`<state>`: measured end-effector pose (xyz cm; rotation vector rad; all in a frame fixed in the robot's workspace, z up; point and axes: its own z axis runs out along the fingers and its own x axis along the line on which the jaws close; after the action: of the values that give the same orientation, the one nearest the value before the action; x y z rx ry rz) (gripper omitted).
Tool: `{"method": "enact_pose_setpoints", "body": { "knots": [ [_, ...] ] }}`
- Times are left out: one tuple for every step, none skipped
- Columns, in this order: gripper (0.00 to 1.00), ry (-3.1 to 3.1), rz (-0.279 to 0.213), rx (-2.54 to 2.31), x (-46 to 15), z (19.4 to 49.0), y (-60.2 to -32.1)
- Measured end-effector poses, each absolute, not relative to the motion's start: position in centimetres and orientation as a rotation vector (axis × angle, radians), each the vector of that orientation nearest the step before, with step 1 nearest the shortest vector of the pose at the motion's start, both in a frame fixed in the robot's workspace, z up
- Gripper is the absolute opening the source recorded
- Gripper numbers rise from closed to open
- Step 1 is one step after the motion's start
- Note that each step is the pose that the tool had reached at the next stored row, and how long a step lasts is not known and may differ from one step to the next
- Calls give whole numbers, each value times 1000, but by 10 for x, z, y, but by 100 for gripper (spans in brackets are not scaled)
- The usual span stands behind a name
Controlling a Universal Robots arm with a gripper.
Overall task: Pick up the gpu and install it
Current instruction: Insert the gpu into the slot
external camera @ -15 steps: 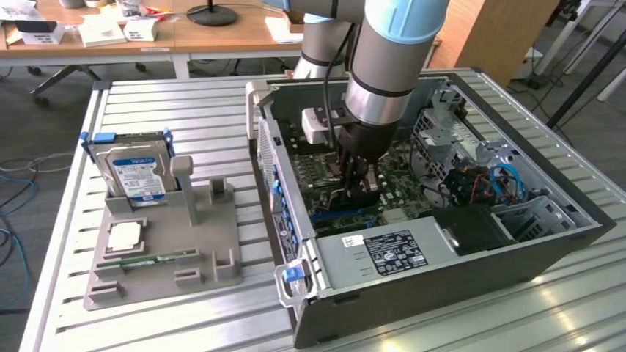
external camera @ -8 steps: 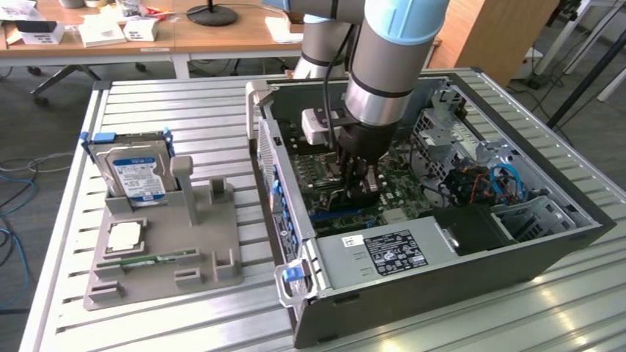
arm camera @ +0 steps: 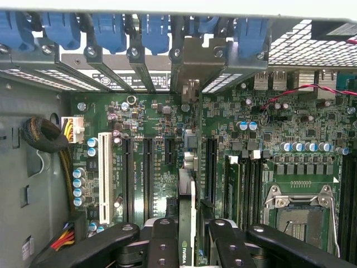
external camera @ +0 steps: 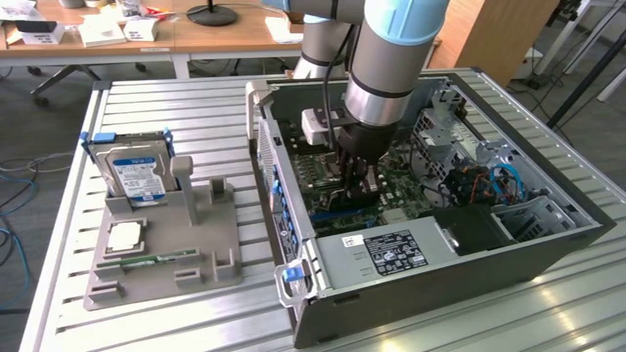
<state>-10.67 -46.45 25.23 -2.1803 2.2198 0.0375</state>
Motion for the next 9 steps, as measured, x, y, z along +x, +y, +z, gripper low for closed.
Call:
{"method": "enact_pose_setpoints", "body": {
  "knots": [
    [27, 2220, 37, -2180, -107, 252, -464],
    [27, 2220, 37, -2180, -107, 252, -464],
    [33, 2220, 37, -2180, -107, 252, -464],
    [33, 2220, 37, -2180, -107, 252, -464],
    [33, 2220, 37, -2180, -107, 252, -464],
    [33, 2220, 37, -2180, -107, 252, -464],
    [33, 2220, 37, -2180, -107, 252, -464],
    [33, 2220, 37, -2180, -107, 252, -464],
    [33, 2220, 37, -2180, -107, 252, -464]
  ]
}}
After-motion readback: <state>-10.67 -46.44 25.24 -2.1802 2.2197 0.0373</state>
